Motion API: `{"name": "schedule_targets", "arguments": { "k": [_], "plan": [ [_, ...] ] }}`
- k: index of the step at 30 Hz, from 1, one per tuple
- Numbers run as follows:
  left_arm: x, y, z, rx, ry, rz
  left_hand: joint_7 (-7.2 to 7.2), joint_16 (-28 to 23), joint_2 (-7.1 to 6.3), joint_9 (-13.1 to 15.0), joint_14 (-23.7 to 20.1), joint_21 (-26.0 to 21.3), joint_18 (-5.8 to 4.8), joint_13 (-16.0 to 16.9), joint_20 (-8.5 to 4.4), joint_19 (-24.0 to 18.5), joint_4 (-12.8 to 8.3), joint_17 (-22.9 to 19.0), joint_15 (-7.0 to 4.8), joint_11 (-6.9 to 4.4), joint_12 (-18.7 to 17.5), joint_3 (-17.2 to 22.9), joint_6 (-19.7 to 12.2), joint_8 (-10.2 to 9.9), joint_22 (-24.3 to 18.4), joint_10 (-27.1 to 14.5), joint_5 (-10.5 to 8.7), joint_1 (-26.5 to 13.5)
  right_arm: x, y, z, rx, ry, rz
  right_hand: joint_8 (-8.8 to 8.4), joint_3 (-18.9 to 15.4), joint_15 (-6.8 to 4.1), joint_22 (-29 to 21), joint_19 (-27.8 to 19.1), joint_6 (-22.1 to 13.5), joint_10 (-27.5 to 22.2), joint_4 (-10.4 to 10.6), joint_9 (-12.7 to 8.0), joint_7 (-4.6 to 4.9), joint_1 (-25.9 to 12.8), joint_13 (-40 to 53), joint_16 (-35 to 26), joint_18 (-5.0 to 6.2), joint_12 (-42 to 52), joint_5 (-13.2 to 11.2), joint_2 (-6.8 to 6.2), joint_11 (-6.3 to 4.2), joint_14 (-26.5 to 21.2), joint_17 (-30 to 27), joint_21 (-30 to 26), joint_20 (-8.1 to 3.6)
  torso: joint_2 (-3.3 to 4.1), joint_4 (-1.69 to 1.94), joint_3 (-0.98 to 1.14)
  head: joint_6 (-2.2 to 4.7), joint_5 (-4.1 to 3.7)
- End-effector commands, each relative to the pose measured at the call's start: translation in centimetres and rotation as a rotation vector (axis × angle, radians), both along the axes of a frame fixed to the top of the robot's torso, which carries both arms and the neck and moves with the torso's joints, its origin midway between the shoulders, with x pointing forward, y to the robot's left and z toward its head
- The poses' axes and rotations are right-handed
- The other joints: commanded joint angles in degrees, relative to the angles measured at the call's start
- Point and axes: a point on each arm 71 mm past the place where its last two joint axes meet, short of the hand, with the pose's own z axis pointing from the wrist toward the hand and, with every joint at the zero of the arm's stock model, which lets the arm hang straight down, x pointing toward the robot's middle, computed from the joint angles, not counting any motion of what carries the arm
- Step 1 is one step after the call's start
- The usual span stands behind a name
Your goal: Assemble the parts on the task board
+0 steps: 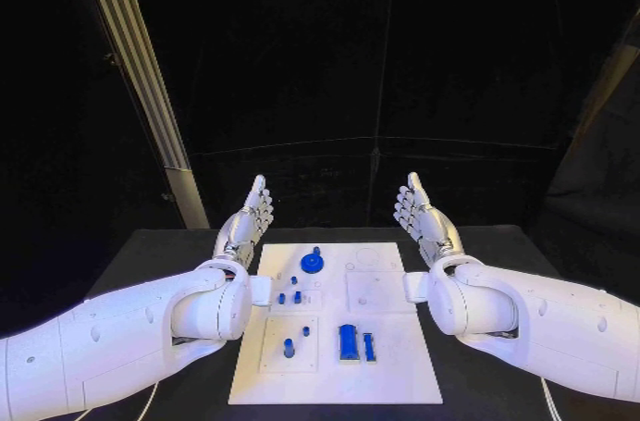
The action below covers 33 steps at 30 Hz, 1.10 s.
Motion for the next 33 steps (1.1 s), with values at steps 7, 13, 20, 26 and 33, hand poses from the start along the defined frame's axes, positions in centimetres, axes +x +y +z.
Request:
{"name": "schedule_targets", "arguments": {
  "k": [7, 13, 20, 26, 33],
  "plan": [
    [0.04, 0.26, 0.47, 0.038, -0.047, 0.041, -0.08, -0.6, -0.01, -0.1, -5.7, -0.3, -1.25, -0.1, -0.91, -4.7, 0.1, -0.1, -0.08, -0.16, -0.4, -0.7, -5.8, -0.2, -3.7, -6.0, -0.22, -8.0, 0.03, -0.22, 0.22, -0.002, -0.013, -0.037, -0.23, 0.7, -0.02, -0.1, -6.8, -5.8, -6.6, 0.0, -0.1, -0.25, -8.7, -0.1, -0.3, -1.26, -0.2, -0.3, -0.06, -0.07, -7.3, -0.1, -0.4, -0.34, 0.0, 0.0, 0.0, -0.01, -0.01],
    [0.04, 0.26, 0.47, 0.038, -0.047, 0.041, -0.08, -0.6, -0.01, -0.1, -6.9, -0.3, -1.25, -0.1, -0.91, -5.8, 0.1, -0.1, -0.08, -0.16, -0.4, -0.7, -7.0, -0.2, -3.7, -7.5, -0.22, -10.0, 0.03, -0.22, 0.22, -0.002, -0.013, -0.037, -0.23, 0.7, -0.02, -0.1, -8.4, -7.1, -8.1, 0.0, -0.1, -0.25, -10.7, -0.1, -0.3, -1.26, -0.2, -0.3, -0.06, -0.07, -9.0, -0.1, -0.4, -0.34, 0.0, 0.0, 0.0, -0.01, -0.01],
    [0.04, 0.26, 0.47, 0.038, -0.047, 0.041, -0.08, -0.6, -0.01, -0.1, -8.1, -0.3, -1.25, -0.1, -0.91, -10.3, 0.1, -0.1, -0.08, -0.16, -0.4, -0.7, -8.3, -0.2, -3.7, -8.7, -0.22, -11.5, 0.03, -0.22, 0.22, -0.002, -0.013, -0.037, -0.23, 0.7, -0.02, -0.1, -14.3, -12.2, -13.9, 0.0, -0.1, -0.25, -18.2, -0.1, -0.3, -1.26, -0.2, -0.3, -0.06, -0.07, -15.3, -0.1, -0.4, -0.34, 0.0, 0.0, 0.0, -0.01, -0.01],
    [0.04, 0.26, 0.47, 0.038, -0.047, 0.041, -0.08, -0.6, -0.01, -0.1, -12.2, -0.3, -1.25, -0.1, -0.91, -10.3, 0.1, -0.1, -0.08, -0.16, -0.4, -0.7, -12.4, -0.2, -3.7, -12.8, -0.22, -17.1, 0.03, -0.22, 0.22, -0.002, -0.013, -0.037, -0.23, 0.7, -0.02, -0.1, -14.3, -12.2, -13.9, 0.0, -0.1, -0.25, -18.2, -0.1, -0.3, -1.26, -0.2, -0.3, -0.06, -0.07, -15.3, -0.1, -0.4, -0.34, 0.0, 0.0, 0.0, -0.01, -0.01],
    [0.04, 0.26, 0.47, 0.038, -0.047, 0.041, -0.08, -0.6, -0.01, -0.1, -12.2, -0.3, -1.25, -0.1, -0.91, -10.3, 0.1, -0.1, -0.08, -0.16, -0.4, -0.7, -12.4, -0.2, -3.7, -12.8, -0.22, -17.1, 0.03, -0.22, 0.22, -0.002, -0.013, -0.037, -0.23, 0.7, -0.02, -0.1, -14.3, -12.2, -13.9, 0.0, -0.1, -0.25, -18.2, -0.1, -0.3, -1.26, -0.2, -0.3, -0.06, -0.07, -15.3, -0.1, -0.4, -0.34, 0.0, 0.0, 0.0, -0.01, -0.01]
  ]
}}
